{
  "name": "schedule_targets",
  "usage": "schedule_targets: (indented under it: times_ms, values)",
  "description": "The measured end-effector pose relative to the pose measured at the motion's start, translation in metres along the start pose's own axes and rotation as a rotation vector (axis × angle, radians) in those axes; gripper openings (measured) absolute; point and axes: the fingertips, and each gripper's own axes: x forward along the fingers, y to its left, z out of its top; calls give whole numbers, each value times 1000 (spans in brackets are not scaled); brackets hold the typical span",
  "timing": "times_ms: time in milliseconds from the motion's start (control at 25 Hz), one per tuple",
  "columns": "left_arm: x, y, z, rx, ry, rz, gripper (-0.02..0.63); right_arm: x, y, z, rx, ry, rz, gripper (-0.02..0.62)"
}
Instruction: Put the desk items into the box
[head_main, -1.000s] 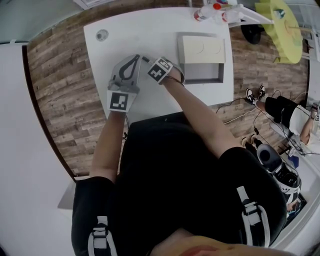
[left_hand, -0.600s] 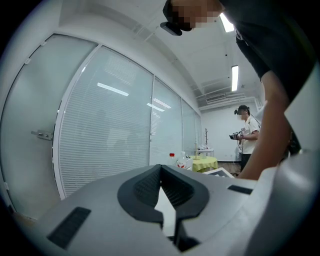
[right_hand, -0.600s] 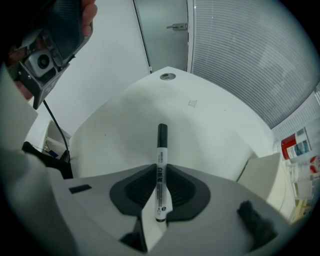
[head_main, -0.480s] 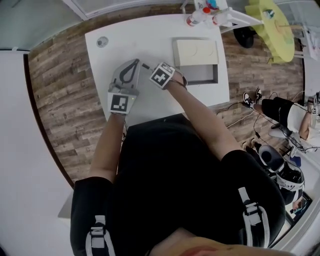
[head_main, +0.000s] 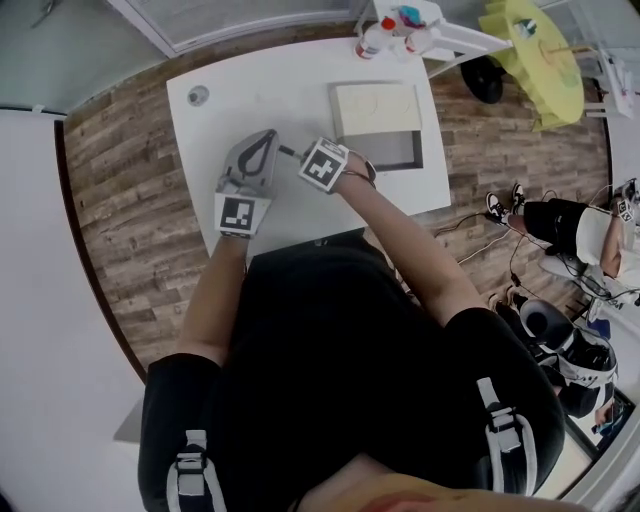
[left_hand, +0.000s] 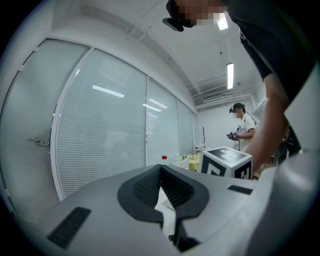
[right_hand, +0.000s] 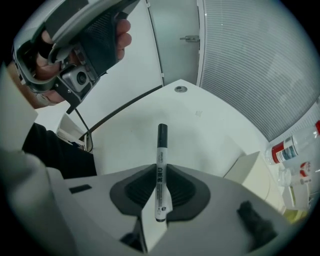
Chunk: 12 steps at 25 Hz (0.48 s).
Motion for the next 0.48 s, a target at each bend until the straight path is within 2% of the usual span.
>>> schedule_targets:
  times_ms: [480]
  values:
    - [35, -52, 24, 33, -4, 34, 11, -63, -6, -37, -137, -10, 50, 69]
